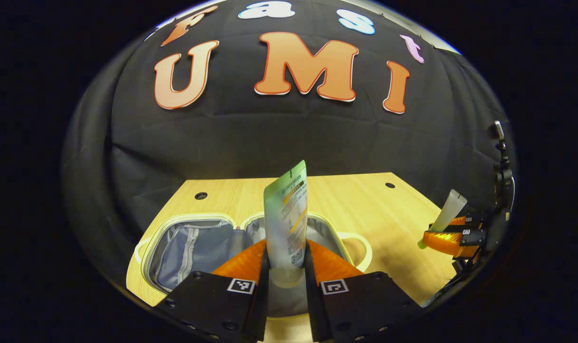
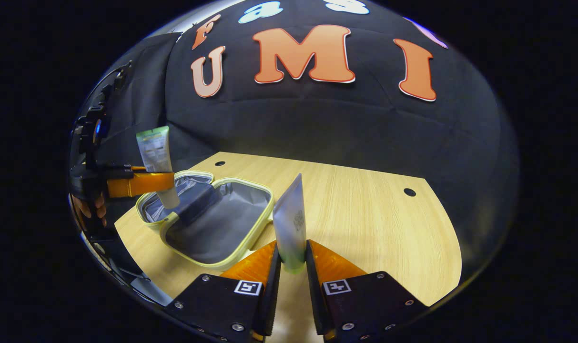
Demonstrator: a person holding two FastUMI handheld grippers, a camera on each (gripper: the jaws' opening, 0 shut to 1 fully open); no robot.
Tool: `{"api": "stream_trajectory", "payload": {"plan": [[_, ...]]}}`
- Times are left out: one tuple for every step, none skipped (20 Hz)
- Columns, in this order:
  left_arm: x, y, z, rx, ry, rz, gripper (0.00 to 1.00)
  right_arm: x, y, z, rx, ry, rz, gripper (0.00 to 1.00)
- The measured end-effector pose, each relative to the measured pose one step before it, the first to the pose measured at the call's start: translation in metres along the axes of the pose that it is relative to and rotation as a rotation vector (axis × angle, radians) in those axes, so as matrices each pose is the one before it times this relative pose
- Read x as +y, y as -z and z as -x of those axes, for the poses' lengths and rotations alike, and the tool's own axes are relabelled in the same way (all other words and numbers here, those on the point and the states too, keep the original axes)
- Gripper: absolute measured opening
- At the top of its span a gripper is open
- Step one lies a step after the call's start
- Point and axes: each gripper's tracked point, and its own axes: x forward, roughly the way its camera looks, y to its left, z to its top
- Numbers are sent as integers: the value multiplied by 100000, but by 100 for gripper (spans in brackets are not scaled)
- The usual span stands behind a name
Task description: First open the suitcase, pack the skin care products into it, and then close the suitcase.
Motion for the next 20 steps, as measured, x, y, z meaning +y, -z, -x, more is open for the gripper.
{"api": "stream_trajectory", "payload": {"plan": [[449, 765, -481, 2120, 863, 27, 34, 861, 78, 7, -434, -385, 446, 33], [351, 813, -403, 2577, 685, 214, 35, 770, -180, -304, 47, -758, 274, 33], [313, 822, -324, 2820, 1169, 422, 35, 832, -79, -276, 283, -578, 82, 33], [133, 679, -525, 2926, 1589, 378, 35, 706, -104, -379, 495, 29, 80, 33], [37, 863, -501, 2678, 1504, 55, 34, 670, 124, -210, 449, -304, -452, 33], [-127, 691, -683, 3108, 1459, -110, 35, 675, -206, -252, 50, -169, -829, 33], [38, 826, -416, 2401, 1724, 184, 36, 803, -44, -215, 44, -738, -1010, 33], [-5, 755, -710, 3237, 1615, 981, 36, 497, -28, -211, 98, 18, -718, 33], [68, 949, -990, 3562, 1468, 1172, 35, 349, 147, -282, 81, 282, -536, 33], [-5, 558, -988, 3116, 965, 1273, 34, 95, 83, -331, -41, 1171, -860, 33], [47, 590, -1017, 3795, 282, 965, 34, 119, 268, -125, 284, 614, -1335, 33], [136, 395, -861, 2799, 33, 47, 36, 5, 233, -146, 57, 1116, -1330, 33], [282, 481, -1141, 2468, -369, -218, 37, 15, 103, -91, 28, 662, -1207, 33], [17, 149, -897, 2469, -93, -123, 36, -42, 146, -73, 288, 971, -1117, 33], [-185, 198, -382, 2600, -418, 3, 37, -20, 228, -24, 557, 722, -1004, 33], [-80, 162, -259, 2861, -264, -27, 36, -183, 141, -97, 237, 986, -1026, 33], [-26, -12, -162, 1801, -639, -99, 36, -124, -16, -34, 218, 917, -1016, 33], [-268, -607, -293, -781, 1080, -34, 36, -108, -132, -220, -14, 444, -1101, 33], [-28, 110, -539, 1542, -128, 379, 35, -126, -1, 31, -70, 660, -691, 33], [164, -168, -244, 788, -648, 1220, 35, 162, -189, -145, 234, -158, -634, 33]]}}
